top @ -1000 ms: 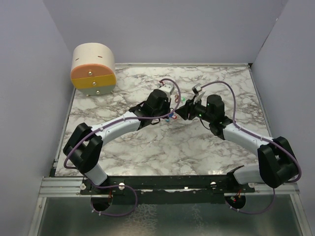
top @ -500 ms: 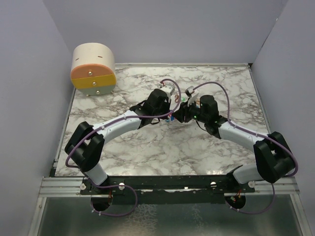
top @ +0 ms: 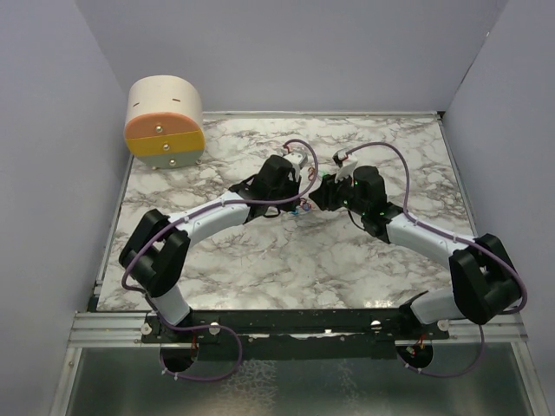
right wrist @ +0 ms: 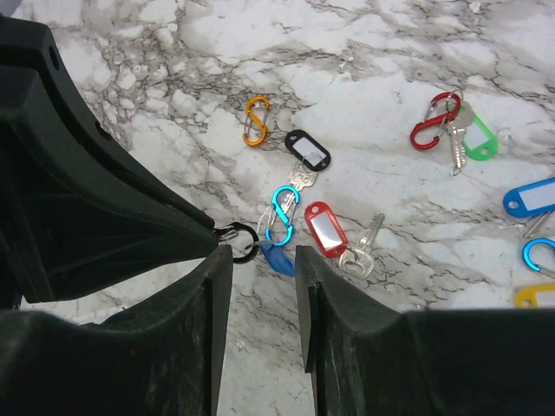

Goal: Put the keys on the keyring

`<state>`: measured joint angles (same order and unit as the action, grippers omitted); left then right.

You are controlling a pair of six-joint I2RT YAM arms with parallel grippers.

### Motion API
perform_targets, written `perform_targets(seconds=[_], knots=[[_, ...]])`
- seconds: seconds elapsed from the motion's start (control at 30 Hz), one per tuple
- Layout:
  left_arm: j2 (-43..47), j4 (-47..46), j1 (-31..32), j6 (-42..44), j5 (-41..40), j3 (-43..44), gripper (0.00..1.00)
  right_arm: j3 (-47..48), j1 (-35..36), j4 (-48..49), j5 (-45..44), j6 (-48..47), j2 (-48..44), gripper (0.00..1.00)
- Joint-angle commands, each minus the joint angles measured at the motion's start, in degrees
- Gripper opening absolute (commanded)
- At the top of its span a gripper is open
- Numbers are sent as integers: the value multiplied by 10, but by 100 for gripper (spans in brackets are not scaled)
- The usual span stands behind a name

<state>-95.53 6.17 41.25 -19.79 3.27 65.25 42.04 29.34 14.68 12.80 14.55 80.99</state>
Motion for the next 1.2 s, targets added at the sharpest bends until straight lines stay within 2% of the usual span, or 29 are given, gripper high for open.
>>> perform_targets(seconds=[0.0,0.3,0.47,0.57,0.9,1.17], knots=[[-13,-7,-12,-3,49,11,0,9,3,-13,-40,2,-15,35],[-2,-31,-31,-11,80,-10,0,3,3,-7,-49,-11,-9,36],[16,-34,-33,-11,81,-19,0,-32,2,52,-14,-55,-6,47],[28,-33,-34,-10,83,-23,0,-50,2,96,26,-83,5,49],[54,-37,-35,-10,101,-36,0,-103,2,209,95,-149,28,49],[54,-41,-35,-13,117,-36,0,-119,2,285,108,-156,58,47]])
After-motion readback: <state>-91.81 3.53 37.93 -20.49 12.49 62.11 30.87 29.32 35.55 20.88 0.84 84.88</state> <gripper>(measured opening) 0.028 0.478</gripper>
